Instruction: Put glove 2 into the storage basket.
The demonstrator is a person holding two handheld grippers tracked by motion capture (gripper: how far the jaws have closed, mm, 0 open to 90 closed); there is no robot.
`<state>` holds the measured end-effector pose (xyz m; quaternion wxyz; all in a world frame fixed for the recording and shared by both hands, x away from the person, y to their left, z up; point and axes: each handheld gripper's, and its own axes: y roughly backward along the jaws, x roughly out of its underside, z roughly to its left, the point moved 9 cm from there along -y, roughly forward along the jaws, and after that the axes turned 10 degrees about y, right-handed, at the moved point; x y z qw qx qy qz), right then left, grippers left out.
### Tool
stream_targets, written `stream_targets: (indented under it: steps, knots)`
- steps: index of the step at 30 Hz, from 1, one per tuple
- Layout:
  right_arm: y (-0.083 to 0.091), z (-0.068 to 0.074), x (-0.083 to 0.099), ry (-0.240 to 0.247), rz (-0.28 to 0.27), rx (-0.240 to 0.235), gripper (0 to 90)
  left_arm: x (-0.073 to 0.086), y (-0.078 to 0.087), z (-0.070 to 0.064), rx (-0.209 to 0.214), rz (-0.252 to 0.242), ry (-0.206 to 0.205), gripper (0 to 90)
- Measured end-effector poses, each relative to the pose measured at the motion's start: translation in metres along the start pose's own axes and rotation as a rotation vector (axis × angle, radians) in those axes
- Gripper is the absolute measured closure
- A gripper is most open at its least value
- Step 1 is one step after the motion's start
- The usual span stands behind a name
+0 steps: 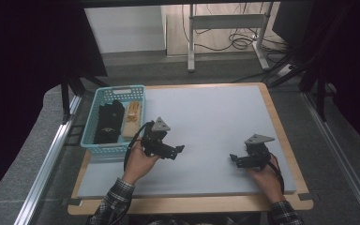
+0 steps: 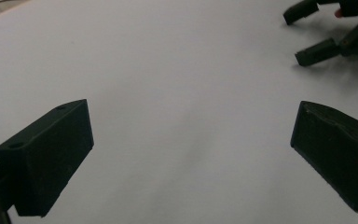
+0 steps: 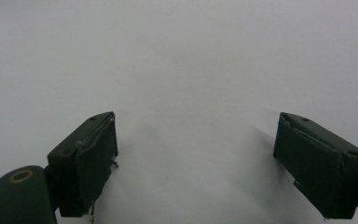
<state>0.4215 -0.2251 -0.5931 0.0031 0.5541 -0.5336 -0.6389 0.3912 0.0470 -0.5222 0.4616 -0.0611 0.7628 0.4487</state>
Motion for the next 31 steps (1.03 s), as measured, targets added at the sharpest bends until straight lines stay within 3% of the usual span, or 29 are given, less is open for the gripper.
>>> stream_targets:
  steps: [5, 11, 21, 31]
  knots:
    - [0.0, 0.0, 0.0, 0.0, 0.0, 0.0, 13.2, 0.016, -0.012, -0.013, 0.028, 0.008, -0.024, 0.0]
    - [0.0, 0.0, 0.0, 0.0, 0.0, 0.0, 13.2, 0.038, -0.028, -0.019, 0.044, 0.036, -0.035, 0.0]
    - [0.0, 0.0, 0.0, 0.0, 0.0, 0.0, 13.2, 0.075, -0.049, -0.017, 0.014, 0.108, -0.05, 0.0]
    - [0.0, 0.0, 0.0, 0.0, 0.0, 0.0, 13.1, 0.079, -0.051, -0.016, 0.005, 0.135, -0.039, 0.0]
